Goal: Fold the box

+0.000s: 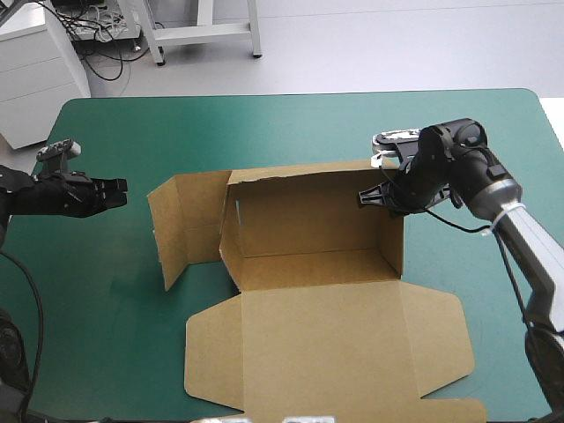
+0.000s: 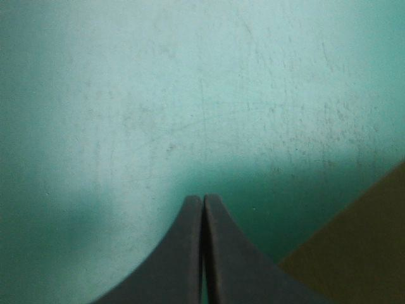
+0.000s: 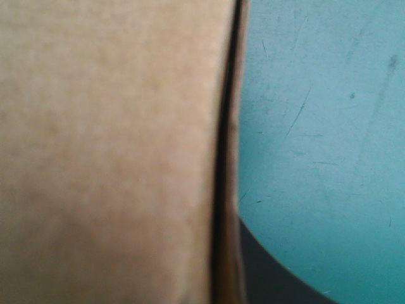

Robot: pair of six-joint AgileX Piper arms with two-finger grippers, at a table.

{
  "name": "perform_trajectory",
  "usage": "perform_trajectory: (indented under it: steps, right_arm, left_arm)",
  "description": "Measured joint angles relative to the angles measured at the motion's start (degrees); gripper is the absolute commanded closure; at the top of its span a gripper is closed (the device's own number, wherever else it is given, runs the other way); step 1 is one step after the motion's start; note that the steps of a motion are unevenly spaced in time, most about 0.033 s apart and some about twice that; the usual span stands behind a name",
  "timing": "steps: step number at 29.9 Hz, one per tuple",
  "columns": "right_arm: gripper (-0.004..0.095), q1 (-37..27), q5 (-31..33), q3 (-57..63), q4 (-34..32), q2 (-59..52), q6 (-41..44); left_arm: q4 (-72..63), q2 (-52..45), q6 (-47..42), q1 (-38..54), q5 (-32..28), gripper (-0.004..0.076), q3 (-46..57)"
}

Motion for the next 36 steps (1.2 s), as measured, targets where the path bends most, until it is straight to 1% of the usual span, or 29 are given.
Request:
perform_trajectory:
  steps: [13, 18, 21, 24, 25, 27, 30, 32, 34, 36]
  right_arm:
    - [0.0929, -0.2, -1.8, -13.3, -3.5, 14.5, 0.3]
    - [0.0927, -0.7, -3.0, -15.6, -3.6, 18.5, 0.9]
    - [0.0897, -1.2, -3.8, -15.9, -3.4, 19.8, 1.4]
    - [0.0808, -1.6, -4.2, -15.9, -3.3, 20.3, 1.7]
    - [0.0759, -1.7, -4.3, -15.9, -3.3, 20.5, 1.7]
    - [0.0646, -1.8, -4.4, -15.9, -3.3, 20.6, 1.6]
    - [0.0432, -1.8, -4.0, -15.7, -3.5, 20.6, 1.6]
    - [0.0324, -1.8, -3.5, -15.7, -3.5, 20.6, 1.6]
    - [0.0275, -1.8, -3.0, -15.7, -3.5, 20.6, 1.6]
    - [0.0270, -1.8, -1.7, -16.3, -3.7, 20.7, 2.0]
  left_arm:
    - [-1.3, 0.1, 0.1, 0.0, 1.8, 0.0756, 0.0]
    - [-1.3, 0.1, 0.2, 0.0, 1.9, 0.0756, 0.0]
    - [-1.3, 0.1, 0.2, 0.0, 1.9, 0.0756, 0.0]
    - [-1.3, 0.1, 0.6, 0.0, 1.9, 0.0756, 0.0]
    - [-1.3, 0.1, 0.6, 0.0, 1.9, 0.0756, 0.0]
    - [-1.3, 0.1, 0.6, 0.0, 1.9, 0.0756, 0.0]
    - [-1.3, 0.1, 0.7, 0.0, 1.8, 0.0756, 0.0]
    - [-1.3, 0.1, 0.8, 0.0, 1.8, 0.0756, 0.0]
    - [-1.3, 0.1, 0.9, 0.0, 1.8, 0.0756, 0.0]
    - [-1.3, 0.1, 1.0, 0.0, 1.8, 0.0756, 0.0]
